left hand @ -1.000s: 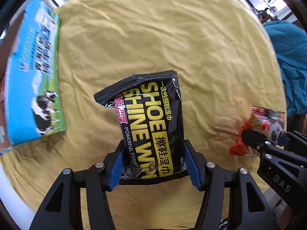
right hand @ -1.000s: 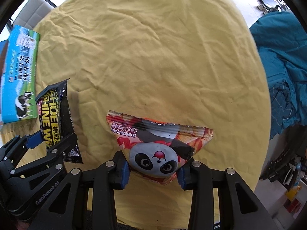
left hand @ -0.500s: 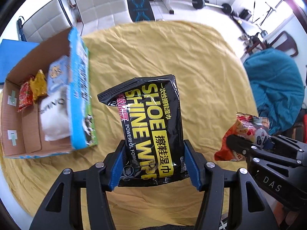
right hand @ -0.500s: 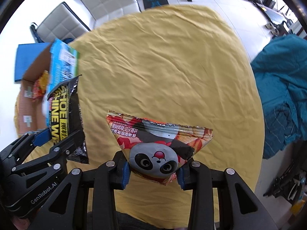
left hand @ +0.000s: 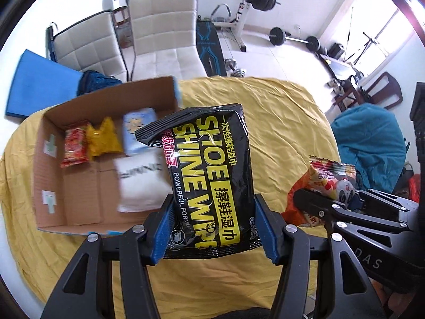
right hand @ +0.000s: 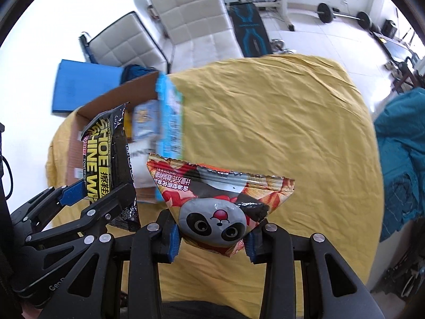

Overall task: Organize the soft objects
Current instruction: 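Carry both bags into the box and open both grippers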

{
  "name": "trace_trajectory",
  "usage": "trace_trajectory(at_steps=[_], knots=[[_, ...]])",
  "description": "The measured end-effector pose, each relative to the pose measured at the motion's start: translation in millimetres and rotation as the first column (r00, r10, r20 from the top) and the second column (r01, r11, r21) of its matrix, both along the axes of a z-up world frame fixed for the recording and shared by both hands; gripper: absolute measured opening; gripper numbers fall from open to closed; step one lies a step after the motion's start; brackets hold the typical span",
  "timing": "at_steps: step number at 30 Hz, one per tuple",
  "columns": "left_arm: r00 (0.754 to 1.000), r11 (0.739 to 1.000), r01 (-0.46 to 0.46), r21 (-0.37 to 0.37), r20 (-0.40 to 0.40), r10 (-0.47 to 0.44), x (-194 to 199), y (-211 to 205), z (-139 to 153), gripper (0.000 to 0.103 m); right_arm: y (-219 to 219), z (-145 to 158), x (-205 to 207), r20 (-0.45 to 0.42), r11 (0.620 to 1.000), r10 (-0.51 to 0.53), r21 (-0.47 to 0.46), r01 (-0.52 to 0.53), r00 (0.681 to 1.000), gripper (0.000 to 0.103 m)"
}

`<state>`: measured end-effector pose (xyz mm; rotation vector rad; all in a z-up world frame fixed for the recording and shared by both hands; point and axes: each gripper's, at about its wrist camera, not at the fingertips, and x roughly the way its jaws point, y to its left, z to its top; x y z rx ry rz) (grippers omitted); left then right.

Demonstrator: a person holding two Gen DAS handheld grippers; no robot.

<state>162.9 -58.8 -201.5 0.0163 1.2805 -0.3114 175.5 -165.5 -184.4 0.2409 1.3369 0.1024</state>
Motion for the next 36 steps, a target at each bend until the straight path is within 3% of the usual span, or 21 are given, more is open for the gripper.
trace_trajectory(at_steps=[5, 10, 18, 27, 36], knots=[[0.999, 0.999, -0.043, 0.002, 0.026, 0.043, 11.8, 62.3, 17.3, 0.054, 57.9, 3.2, 15.8, 0.007, 0.997, 0.06, 0.039, -0.06, 0.998, 0.04], [0.992, 0.992, -0.127, 0.021, 0.017, 0.127, 29.5, 132.5, 16.8, 0.054, 127.3, -12.9, 34.5, -0.016, 0.986, 0.134, 0.102, -0.131, 0.991, 0.04], [0.966, 0.97, -0.241, 0.041, -0.09, 0.244, 62.1, 226.1, -29.8, 0.054, 213.6, -74.5, 66.0, -0.093, 0.968, 0.207, 0.167, -0.19, 0.974, 0.04], [0.933, 0.972, -0.234, 0.013, -0.278, 0.228, 97.7, 264.1, -104.3, 0.054, 256.3, -155.3, 85.9, -0.188, 0.961, 0.231, 0.195, -0.194, 0.954, 0.04], [0.898, 0.986, -0.166, 0.017, -0.41, 0.158, 109.7, 266.5, -149.4, 0.055, 268.9, -189.3, 89.9, -0.234, 0.962, 0.232, 0.196, -0.188, 0.944, 0.04]])
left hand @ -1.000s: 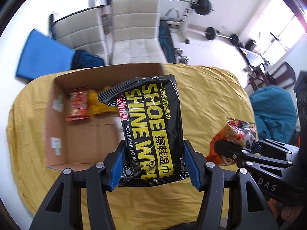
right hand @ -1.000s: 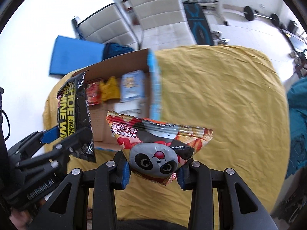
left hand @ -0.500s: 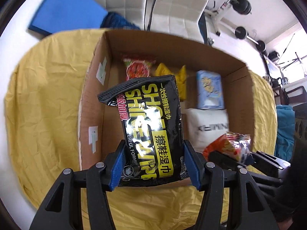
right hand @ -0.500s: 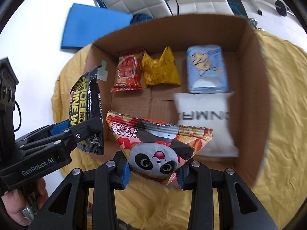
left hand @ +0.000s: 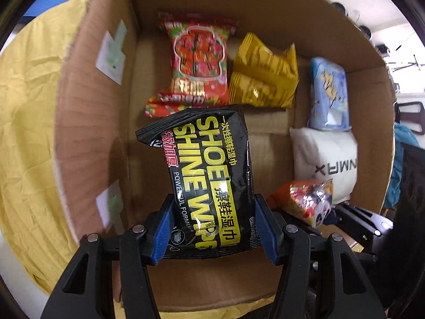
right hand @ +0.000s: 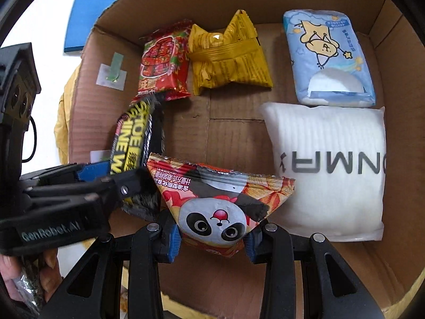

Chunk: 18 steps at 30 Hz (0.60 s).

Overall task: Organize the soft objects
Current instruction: 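Carry both bags into the box and open both grippers, then withdraw both tools up and away from the box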

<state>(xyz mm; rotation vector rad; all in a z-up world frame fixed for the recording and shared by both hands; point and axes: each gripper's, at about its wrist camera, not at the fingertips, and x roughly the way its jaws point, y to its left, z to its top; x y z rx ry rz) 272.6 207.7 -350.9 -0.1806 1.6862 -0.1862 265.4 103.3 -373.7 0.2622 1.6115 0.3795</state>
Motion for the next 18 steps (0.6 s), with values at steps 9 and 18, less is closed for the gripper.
trace_trajectory(at_steps=[9, 18], knots=[[0.997, 0.999, 0.03, 0.015, -0.068, -0.029, -1.1, -5.1, -11.1, 0.057, -5.0, -3.7, -0.9, -0.014, 0.999, 0.011, -0.032, -0.012, 1.0, 0.049], [0.995, 1.0, 0.022, 0.021, -0.102, -0.02, -10.5, 3.4, -12.1, 0.057, -5.9, 7.7, -6.0, -0.012, 0.998, 0.031, -0.061, -0.032, 0.999, 0.054]])
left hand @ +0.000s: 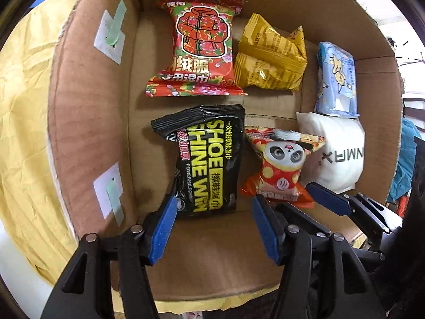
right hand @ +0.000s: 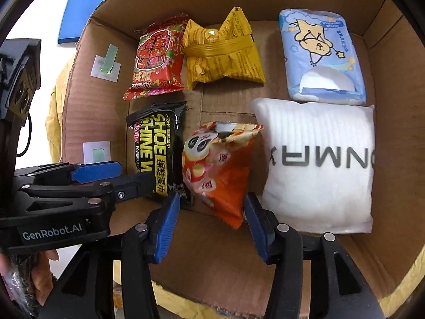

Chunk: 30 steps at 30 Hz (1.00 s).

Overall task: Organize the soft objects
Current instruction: 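Withdraw both tools up and away from the box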

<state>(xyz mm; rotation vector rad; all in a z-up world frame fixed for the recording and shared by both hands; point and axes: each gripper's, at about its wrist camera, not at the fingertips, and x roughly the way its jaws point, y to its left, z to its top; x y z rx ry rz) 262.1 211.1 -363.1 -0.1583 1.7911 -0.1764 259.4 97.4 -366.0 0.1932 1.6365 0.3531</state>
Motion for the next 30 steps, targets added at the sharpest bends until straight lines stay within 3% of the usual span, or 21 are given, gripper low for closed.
trace_trajectory(at_steps=[5, 15, 20, 21, 23, 25, 26, 29, 30], knots=[[0.999, 1.0, -0.016, 0.008, 0.037, 0.015, -9.9, -1.1, 16.1, 0.057, -8.7, 15.9, -1.8, 0.037, 0.999, -0.002, -0.038, 0.004, 0.999, 0.054], [0.967, 0.994, -0.045, 0.104, 0.256, 0.017, -37.0, -9.8, 72.2, 0.057, -37.5, 49.7, -1.4, 0.114, 0.989, -0.025, -0.145, 0.041, 0.993, 0.055], [0.95, 0.989, -0.048, 0.138, 0.312, 0.003, -40.9, -14.6, 89.9, 0.057, -50.1, 65.9, 0.4, 0.159, 0.982, -0.048, -0.173, 0.076, 0.986, 0.07], [0.949, 0.989, -0.047, 0.14, 0.317, 0.001, -41.6, -15.6, 91.9, 0.059, -51.1, 67.9, 0.2, 0.163, 0.982, -0.052, -0.173, 0.081, 0.985, 0.073], [0.946, 0.989, -0.053, 0.139, 0.325, 0.005, -37.8, -18.4, 92.9, 0.069, -52.0, 69.8, 1.3, 0.167, 0.979, -0.064, -0.182, 0.094, 0.984, 0.091], [0.943, 0.988, -0.063, 0.141, 0.333, 0.012, -35.8, -21.6, 92.1, 0.07, -56.1, 73.3, -0.2, 0.177, 0.978, -0.069, -0.184, 0.102, 0.982, 0.099], [0.937, 0.988, -0.073, 0.137, 0.348, 0.021, -36.2, -21.2, 94.9, 0.071, -57.4, 75.0, -0.4, 0.186, 0.975, -0.071, -0.192, 0.108, 0.98, 0.102], [0.928, 0.986, -0.081, 0.145, 0.371, 0.022, -35.3, -23.1, 97.2, 0.092, -61.1, 79.6, -2.3, 0.199, 0.973, -0.074, -0.202, 0.115, 0.977, 0.103], [0.927, 0.985, -0.084, 0.151, 0.376, 0.021, -35.7, -23.5, 98.9, 0.092, -62.7, 81.4, -3.3, 0.204, 0.971, -0.075, -0.209, 0.118, 0.976, 0.103]])
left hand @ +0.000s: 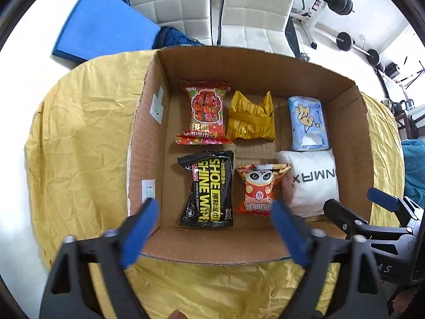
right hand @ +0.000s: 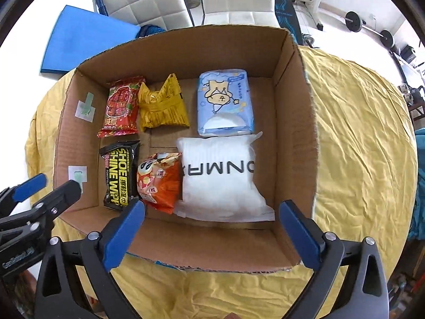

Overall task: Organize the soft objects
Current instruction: 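Withdraw both tools up and away from the box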

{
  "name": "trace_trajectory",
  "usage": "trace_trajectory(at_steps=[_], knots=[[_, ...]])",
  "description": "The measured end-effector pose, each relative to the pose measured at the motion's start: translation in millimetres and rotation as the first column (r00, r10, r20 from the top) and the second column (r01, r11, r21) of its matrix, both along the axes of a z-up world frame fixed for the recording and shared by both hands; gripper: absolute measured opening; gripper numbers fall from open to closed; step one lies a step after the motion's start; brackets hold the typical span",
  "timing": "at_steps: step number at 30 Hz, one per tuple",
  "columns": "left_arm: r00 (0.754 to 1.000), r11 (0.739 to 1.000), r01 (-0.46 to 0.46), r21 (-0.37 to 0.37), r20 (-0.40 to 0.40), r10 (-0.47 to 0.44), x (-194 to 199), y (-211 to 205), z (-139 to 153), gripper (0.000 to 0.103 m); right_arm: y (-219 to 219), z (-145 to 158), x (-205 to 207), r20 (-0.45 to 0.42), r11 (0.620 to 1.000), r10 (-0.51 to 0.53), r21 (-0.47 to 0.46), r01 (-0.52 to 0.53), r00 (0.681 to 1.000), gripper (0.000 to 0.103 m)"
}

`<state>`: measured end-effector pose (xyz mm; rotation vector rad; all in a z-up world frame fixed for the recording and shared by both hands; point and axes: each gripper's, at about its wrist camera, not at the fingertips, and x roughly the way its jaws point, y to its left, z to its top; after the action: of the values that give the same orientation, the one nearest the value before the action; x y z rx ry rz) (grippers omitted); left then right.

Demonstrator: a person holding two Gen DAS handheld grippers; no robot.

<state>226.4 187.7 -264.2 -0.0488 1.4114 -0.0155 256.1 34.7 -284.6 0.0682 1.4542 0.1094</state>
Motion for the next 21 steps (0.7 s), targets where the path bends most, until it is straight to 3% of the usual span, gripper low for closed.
trace_trajectory(at_steps=[8, 21], knots=[[0.999, 1.0, -0.01, -0.009, 0.043, 0.01, -13.5, -4.3, 25.2, 0.092, -13.8, 33.6, -22.4, 0.055, 1.0, -0.003, -0.011, 0.003, 0.998, 0.103], [0.97, 1.0, 0.01, 0.028, 0.242, -0.016, -74.2, -23.2, 135.1, 0.092, -45.3, 166.7, -101.7, 0.252, 0.999, -0.039, 0.035, 0.032, 0.967, 0.103]])
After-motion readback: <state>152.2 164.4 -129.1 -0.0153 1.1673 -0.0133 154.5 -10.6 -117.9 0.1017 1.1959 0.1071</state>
